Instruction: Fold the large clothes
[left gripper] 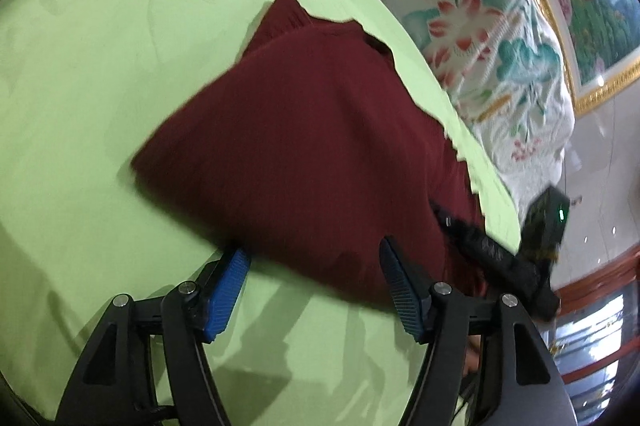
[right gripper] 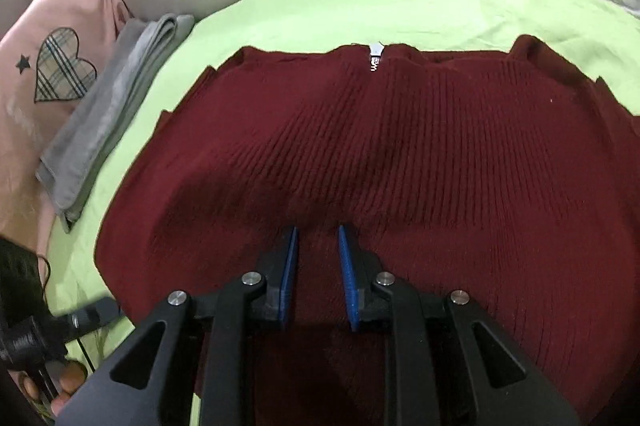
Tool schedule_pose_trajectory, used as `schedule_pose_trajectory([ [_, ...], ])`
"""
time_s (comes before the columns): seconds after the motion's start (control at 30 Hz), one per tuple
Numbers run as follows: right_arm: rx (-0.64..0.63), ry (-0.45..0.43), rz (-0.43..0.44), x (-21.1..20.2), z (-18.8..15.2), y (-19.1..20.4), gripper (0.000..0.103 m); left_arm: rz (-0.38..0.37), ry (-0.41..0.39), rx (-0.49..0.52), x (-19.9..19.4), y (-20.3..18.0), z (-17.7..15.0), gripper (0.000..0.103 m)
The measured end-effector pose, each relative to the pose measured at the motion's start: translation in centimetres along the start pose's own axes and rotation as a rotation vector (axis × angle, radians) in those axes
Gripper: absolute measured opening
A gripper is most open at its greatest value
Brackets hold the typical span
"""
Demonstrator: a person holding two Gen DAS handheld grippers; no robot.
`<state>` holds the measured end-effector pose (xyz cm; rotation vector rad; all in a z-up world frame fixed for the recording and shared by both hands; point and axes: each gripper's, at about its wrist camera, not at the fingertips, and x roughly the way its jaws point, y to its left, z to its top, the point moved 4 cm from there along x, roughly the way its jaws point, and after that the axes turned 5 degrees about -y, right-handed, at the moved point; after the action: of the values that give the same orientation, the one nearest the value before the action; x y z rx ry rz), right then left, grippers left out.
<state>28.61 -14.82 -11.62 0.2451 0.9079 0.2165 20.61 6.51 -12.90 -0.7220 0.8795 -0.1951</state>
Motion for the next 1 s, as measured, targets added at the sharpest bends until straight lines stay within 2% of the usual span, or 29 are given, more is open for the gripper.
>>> schedule_pose_trajectory([
  [0.1, -0.013, 0.000, -0.007, 0.0, -0.1, 0.1, 0.021, 0.018, -0.037, -0.009, 1.3, -0.3, 1.6, 0.066],
  [0.17, 0.008, -0.005, 0.016, -0.1, -0.1, -0.3, 0.021, 0.038, -0.052, -0.003, 2.0, -0.6, 2.3, 0.060],
  [0.23, 0.027, -0.011, 0.036, 0.0, -0.2, -0.5, 0.021, 0.043, -0.057, 0.013, 2.4, -1.2, 2.8, 0.036],
  [0.27, 0.032, -0.014, 0.043, -0.1, -0.3, -0.6, 0.021, 0.036, -0.049, 0.024, 2.7, -1.6, 3.0, 0.019],
  [0.3, 0.037, -0.016, 0.046, -0.1, -0.3, -0.7, 0.021, 0.031, -0.054, 0.038, 2.7, -2.1, 3.2, 0.015],
  [0.43, 0.092, -0.018, 0.090, -0.4, -0.4, -1.4, 0.021, 0.012, -0.102, 0.119, 1.5, -5.1, 3.7, 0.012],
  [0.5, 0.150, -0.013, 0.137, -0.6, -0.4, -2.2, 0.021, -0.021, -0.118, 0.169, 0.7, -7.5, 3.9, 0.010],
  [0.57, 0.245, -0.002, 0.227, -0.9, -0.3, -3.4, 0.022, -0.057, -0.132, 0.236, 0.3, -10.6, 3.8, 0.009],
  [0.67, 0.461, 0.011, 0.388, -2.3, -0.5, -6.8, 0.023, -0.120, -0.126, 0.355, 0.5, -15.5, 2.9, 0.008],
  [0.8, 0.617, -0.082, 0.440, -5.6, -0.8, -11.7, 0.023, -0.162, -0.071, 0.518, 3.2, -20.9, -0.5, 0.007],
  [0.83, 0.660, -0.110, 0.458, -6.5, -1.0, -13.1, 0.025, -0.162, -0.043, 0.562, 4.4, -21.9, -1.8, 0.007],
  [0.9, 0.732, -0.156, 0.495, -7.8, -1.2, -15.2, 0.041, -0.137, 0.017, 0.654, 6.9, -23.3, -4.6, 0.007],
  [0.93, 0.754, -0.174, 0.519, -8.3, -1.3, -16.0, 0.052, -0.114, 0.037, 0.697, 8.1, -23.6, -5.8, 0.007],
  [1.0, 0.766, -0.181, 0.552, -9.0, -1.3, -16.9, 0.055, -0.043, 0.065, 0.793, 10.4, -23.7, -8.0, 0.007],
])
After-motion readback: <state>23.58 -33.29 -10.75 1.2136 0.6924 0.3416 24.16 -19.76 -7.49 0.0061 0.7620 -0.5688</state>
